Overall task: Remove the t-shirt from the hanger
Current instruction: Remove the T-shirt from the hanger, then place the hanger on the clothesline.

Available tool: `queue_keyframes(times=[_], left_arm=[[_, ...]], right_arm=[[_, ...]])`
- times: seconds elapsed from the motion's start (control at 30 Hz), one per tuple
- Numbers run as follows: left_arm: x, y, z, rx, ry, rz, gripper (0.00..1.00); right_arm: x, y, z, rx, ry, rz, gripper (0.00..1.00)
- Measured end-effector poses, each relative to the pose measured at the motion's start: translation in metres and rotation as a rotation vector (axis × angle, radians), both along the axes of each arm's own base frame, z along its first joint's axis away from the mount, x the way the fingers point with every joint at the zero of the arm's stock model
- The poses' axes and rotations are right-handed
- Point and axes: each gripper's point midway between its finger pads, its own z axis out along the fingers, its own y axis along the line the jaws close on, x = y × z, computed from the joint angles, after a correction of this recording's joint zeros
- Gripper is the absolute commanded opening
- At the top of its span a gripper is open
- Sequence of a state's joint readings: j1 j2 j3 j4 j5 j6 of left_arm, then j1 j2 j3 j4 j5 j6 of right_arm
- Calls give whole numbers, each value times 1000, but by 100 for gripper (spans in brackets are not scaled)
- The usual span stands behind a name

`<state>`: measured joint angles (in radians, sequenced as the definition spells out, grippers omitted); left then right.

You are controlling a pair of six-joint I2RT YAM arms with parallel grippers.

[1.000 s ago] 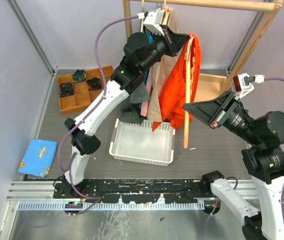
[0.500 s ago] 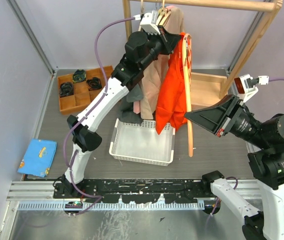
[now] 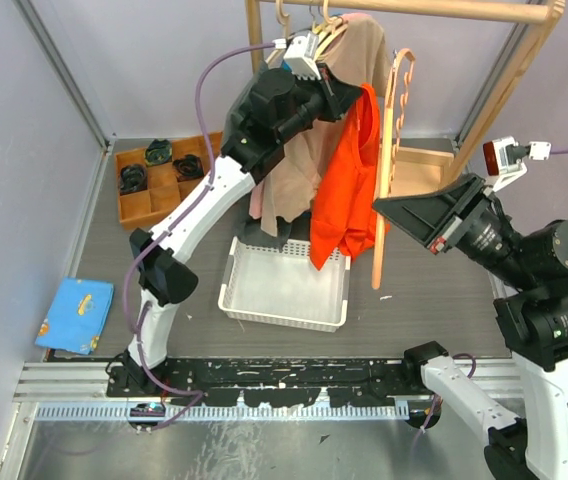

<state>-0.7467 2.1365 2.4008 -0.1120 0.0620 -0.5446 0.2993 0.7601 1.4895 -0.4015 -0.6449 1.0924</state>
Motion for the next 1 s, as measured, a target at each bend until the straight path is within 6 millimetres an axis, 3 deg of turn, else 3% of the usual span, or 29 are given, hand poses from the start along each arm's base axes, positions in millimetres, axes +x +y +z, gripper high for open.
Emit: queue_keyframes(times=[0.17, 0.53, 0.83, 1.0], left_arm=[[-27, 12, 16, 3, -1, -47, 0], [-133, 91, 130, -115, -149, -84, 0], [-160, 126, 139, -81, -164, -51, 0], [-172, 138, 153, -85, -189, -46, 0]], right_arm=[[36, -1, -8, 7, 29, -91, 1], [116, 1, -33, 25, 103, -244, 1], [157, 2, -32, 44, 81, -308, 1], [175, -11, -25, 67, 50, -366, 1]])
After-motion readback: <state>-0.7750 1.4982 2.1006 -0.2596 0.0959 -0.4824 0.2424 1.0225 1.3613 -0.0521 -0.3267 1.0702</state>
